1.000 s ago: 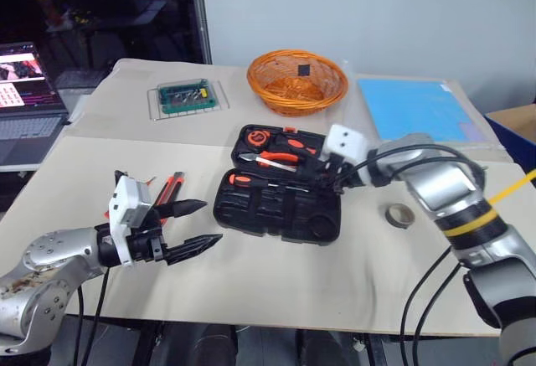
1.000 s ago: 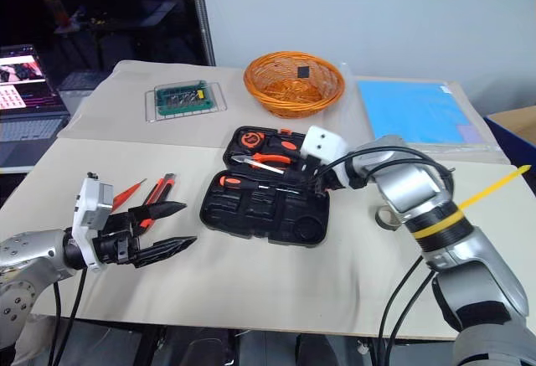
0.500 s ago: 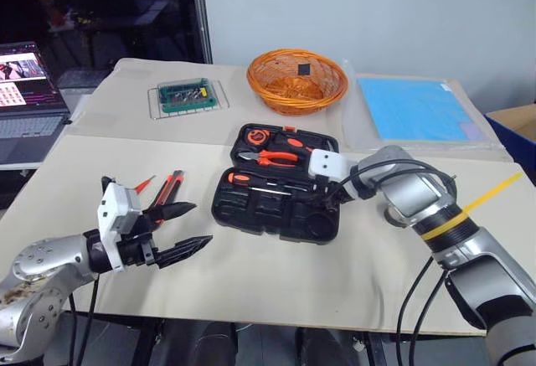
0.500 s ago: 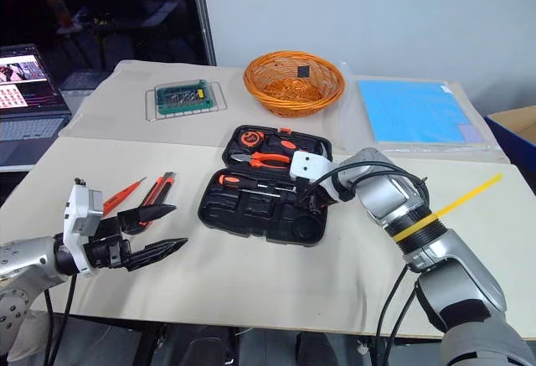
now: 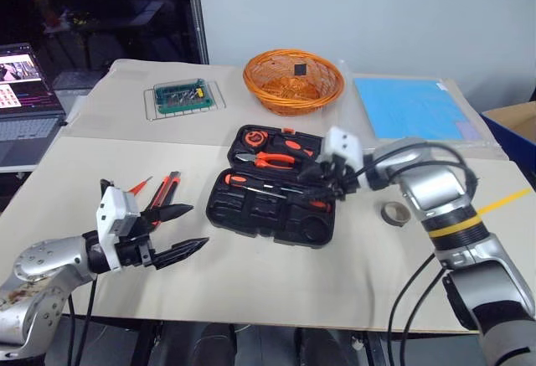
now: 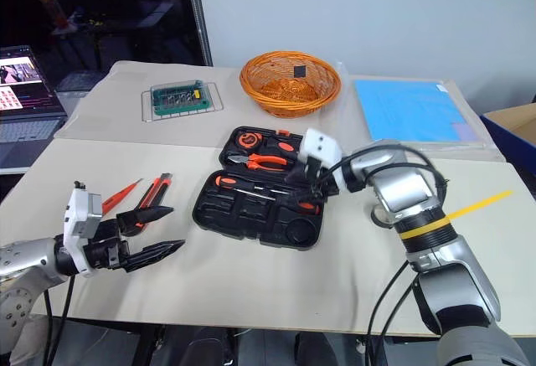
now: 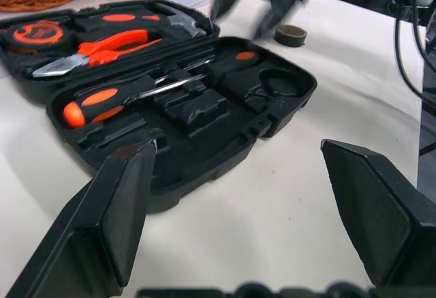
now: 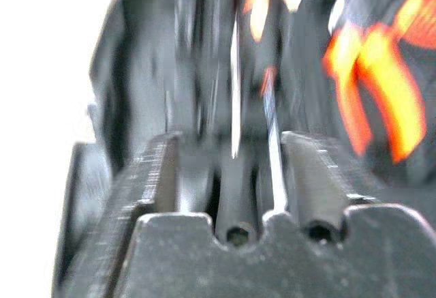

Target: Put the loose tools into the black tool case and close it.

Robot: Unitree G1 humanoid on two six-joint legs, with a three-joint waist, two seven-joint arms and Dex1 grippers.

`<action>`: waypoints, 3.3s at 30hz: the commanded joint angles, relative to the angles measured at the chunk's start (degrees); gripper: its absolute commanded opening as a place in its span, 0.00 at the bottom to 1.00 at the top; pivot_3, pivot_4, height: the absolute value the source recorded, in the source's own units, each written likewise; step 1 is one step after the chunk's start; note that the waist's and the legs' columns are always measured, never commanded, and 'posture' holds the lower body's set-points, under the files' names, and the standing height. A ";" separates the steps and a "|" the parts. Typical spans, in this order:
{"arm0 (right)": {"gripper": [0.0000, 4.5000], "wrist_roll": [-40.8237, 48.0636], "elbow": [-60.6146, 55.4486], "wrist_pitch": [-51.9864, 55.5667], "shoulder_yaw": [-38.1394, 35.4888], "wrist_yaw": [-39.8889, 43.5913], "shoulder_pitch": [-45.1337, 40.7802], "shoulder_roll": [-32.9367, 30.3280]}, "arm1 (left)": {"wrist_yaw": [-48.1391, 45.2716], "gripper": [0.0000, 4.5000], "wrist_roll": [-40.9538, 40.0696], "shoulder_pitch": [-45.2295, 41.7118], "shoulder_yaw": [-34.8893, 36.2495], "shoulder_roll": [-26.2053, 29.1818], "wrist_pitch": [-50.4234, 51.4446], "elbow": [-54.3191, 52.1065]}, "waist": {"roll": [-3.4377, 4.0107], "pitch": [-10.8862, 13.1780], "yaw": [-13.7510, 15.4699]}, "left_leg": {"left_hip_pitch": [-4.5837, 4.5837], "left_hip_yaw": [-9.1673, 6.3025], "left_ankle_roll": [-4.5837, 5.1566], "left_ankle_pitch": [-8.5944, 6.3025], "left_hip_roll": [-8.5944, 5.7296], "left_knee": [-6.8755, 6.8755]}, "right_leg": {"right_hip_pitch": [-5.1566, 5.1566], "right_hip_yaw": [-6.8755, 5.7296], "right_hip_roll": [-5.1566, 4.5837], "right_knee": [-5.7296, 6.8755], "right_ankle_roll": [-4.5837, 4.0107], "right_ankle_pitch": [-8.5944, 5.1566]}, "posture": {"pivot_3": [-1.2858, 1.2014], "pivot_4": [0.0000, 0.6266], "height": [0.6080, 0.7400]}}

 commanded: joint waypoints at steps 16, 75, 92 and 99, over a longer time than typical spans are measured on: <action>0.01 -18.53 -1.82 -10.13 10.95 -23.79 19.83 6.46 | 6.78 0.92 -1.92 -1.73 0.11 0.08 4.15 -3.73 | -0.33 -0.35 -0.01 | 1.17 0.00 -0.38 -0.14 0.01 -0.16 | 0.86 -0.02 -0.02 -0.13 -0.41 -0.38 | 0.52 0.24 1.00; 1.00 29.63 -47.19 0.35 -28.06 -17.46 45.46 -10.93 | 3.80 0.72 27.15 -34.04 -18.87 13.30 0.97 52.29 | -0.65 -0.19 1.44 | 0.66 -0.05 -0.46 -0.22 -0.08 -0.24 | 0.75 -0.26 -0.24 -0.25 -0.51 -0.57 | 0.52 0.24 1.00; 1.00 28.77 -50.96 -5.30 -37.62 -17.84 57.18 -9.28 | -18.75 0.11 18.38 -44.34 -20.52 11.09 -1.11 34.41 | -0.80 -0.13 1.94 | 0.41 -0.24 -0.15 -0.02 -0.08 -0.08 | 0.79 -0.41 -0.18 -0.18 -0.20 -0.46 | 0.52 0.24 1.00; 1.00 28.56 -52.92 -7.09 -47.18 -16.29 67.74 -9.47 | -20.77 0.11 30.63 -58.78 -37.20 -5.27 -10.27 44.12 | -0.61 -0.22 2.97 | 0.45 -0.28 -0.12 -0.01 -0.17 0.24 | 1.04 -0.37 -0.15 -0.13 0.06 -0.59 | 0.52 0.24 1.00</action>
